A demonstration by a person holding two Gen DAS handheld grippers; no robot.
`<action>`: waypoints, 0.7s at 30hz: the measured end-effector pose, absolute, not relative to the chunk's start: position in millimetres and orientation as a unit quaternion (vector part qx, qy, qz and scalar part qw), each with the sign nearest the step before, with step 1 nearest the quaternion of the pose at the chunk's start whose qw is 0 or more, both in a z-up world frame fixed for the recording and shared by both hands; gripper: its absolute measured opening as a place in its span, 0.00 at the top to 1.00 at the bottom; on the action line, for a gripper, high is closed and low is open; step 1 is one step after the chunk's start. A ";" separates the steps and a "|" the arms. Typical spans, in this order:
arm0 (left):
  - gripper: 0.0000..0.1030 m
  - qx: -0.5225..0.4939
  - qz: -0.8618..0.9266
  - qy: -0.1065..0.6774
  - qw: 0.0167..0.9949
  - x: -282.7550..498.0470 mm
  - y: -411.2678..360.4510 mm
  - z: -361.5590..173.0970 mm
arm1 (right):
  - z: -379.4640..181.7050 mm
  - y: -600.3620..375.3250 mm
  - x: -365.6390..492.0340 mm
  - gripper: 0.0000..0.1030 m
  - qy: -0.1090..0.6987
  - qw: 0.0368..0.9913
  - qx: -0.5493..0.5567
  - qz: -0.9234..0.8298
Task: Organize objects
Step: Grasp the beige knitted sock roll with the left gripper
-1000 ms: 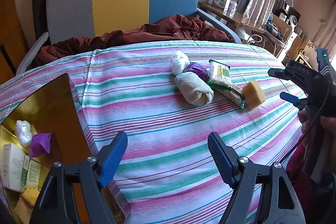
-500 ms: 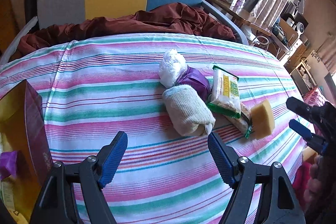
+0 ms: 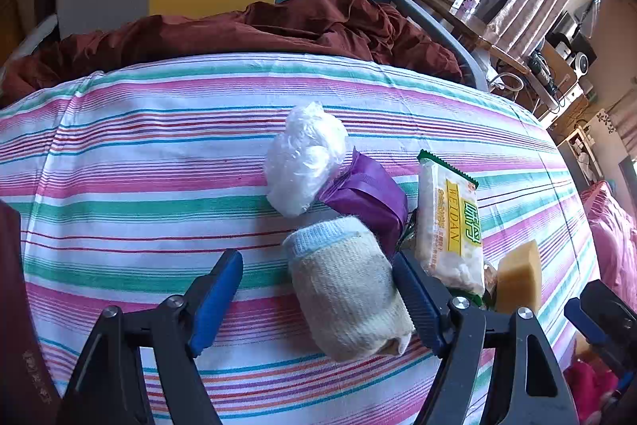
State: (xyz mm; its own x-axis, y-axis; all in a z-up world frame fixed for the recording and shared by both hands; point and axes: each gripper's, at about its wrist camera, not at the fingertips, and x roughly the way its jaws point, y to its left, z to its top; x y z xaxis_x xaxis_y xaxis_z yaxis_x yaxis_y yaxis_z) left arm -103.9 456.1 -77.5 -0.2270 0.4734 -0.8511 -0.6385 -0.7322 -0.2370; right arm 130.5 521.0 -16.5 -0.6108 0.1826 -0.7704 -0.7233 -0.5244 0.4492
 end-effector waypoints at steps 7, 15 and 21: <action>0.27 -0.508 0.773 0.073 0.372 -100.9 462.0 -84.9 | -19.1 521.9 130.6 0.17 0.394 0.288 -0.346 0.801; 0.54 -0.501 0.766 0.063 0.398 -83.9 440.5 -77.5 | -19.5 523.4 128.2 0.17 0.384 0.295 -0.352 0.801; 0.54 -0.494 0.767 0.040 0.408 -60.7 392.0 -80.3 | -18.0 521.8 126.5 0.17 0.378 0.290 -0.351 0.806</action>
